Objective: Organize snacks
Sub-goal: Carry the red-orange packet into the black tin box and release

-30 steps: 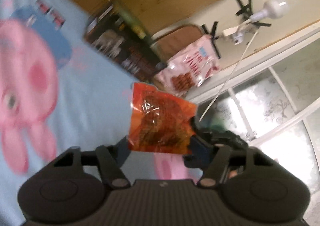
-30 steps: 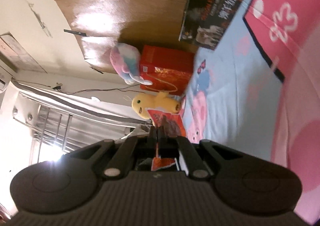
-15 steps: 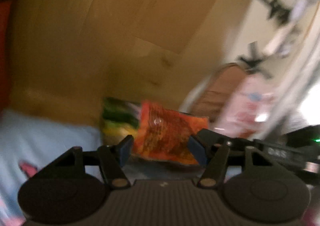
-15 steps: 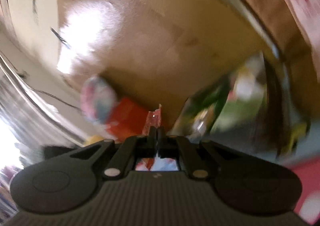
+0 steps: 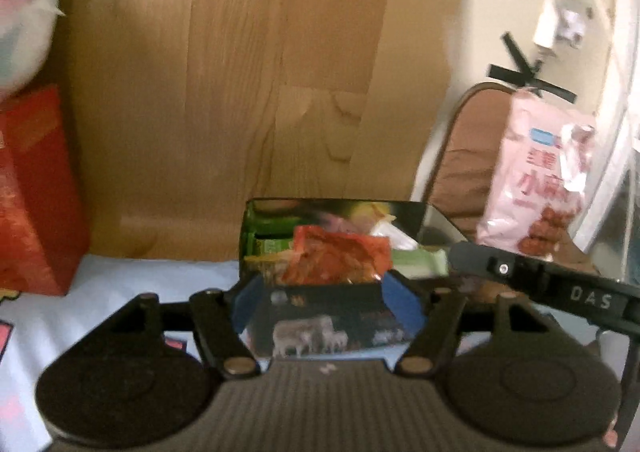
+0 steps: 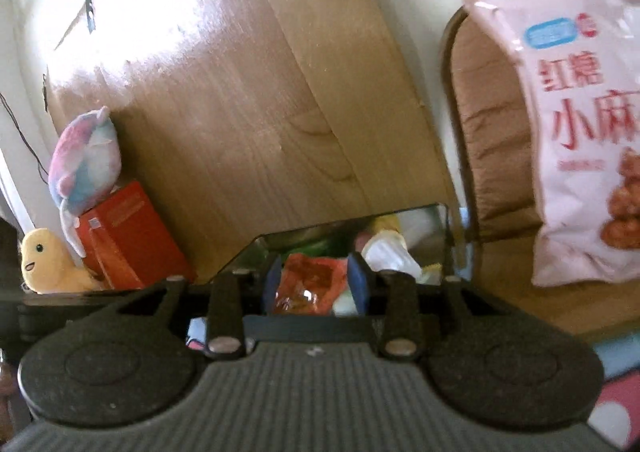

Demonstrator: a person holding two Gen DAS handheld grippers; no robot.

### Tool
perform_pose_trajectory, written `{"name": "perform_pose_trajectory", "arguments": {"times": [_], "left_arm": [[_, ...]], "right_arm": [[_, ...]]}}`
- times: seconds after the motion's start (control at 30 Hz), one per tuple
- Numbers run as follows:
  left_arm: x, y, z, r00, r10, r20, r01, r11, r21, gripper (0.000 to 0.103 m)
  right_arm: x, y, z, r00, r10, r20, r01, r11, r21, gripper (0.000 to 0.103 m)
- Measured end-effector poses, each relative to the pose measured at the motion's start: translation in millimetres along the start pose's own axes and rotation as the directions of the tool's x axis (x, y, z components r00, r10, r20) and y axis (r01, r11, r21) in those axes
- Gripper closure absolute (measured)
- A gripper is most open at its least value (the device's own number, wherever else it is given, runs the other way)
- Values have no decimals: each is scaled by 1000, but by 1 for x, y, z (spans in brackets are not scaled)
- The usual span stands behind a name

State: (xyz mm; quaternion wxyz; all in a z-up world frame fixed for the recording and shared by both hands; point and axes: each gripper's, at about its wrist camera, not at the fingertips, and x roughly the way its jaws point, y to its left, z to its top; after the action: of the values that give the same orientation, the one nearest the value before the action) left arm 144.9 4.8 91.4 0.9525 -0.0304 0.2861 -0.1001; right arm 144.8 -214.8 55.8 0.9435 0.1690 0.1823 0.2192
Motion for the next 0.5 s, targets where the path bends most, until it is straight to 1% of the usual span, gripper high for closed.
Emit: {"name": "perform_pose_trajectory", "arguments": {"times": [0.07,0.1,0.17,0.3,0.37,0.43,0.47,0.5], "left_arm": [[-17,-6,-12,1000,12,2,-12,1000,11,26],[-22,-10,-17,1000,26,-2,-26,999,20,25],[-33,-17,-32,998,65,-21,-64,997,39,24],[-50,-21,-59,993,95,-73,-93,995,40,23],[-57,-24,-73,989,116,-89,-112,993,48,21],[-64,-26,-86,987,123,-102,-118,992,48,14],[-67,-27,-91,986,125,-107,-120,992,44,8],[-70,-27,-96,986,126,-111,-123,992,41,6]], "right_arm": [[-13,4,-8,1000,-24,7,24,1000,9,61],[-19,5,-14,999,-34,6,34,999,15,59],[-33,8,-28,999,-54,-4,54,998,33,55],[-57,14,-58,996,-83,-45,85,995,57,53],[-68,20,-70,994,-101,-52,104,993,50,48],[-81,27,-82,991,-127,-43,129,991,37,36],[-86,31,-88,989,-141,-37,142,989,29,33],[-91,33,-93,988,-153,-31,154,988,20,27]]}}
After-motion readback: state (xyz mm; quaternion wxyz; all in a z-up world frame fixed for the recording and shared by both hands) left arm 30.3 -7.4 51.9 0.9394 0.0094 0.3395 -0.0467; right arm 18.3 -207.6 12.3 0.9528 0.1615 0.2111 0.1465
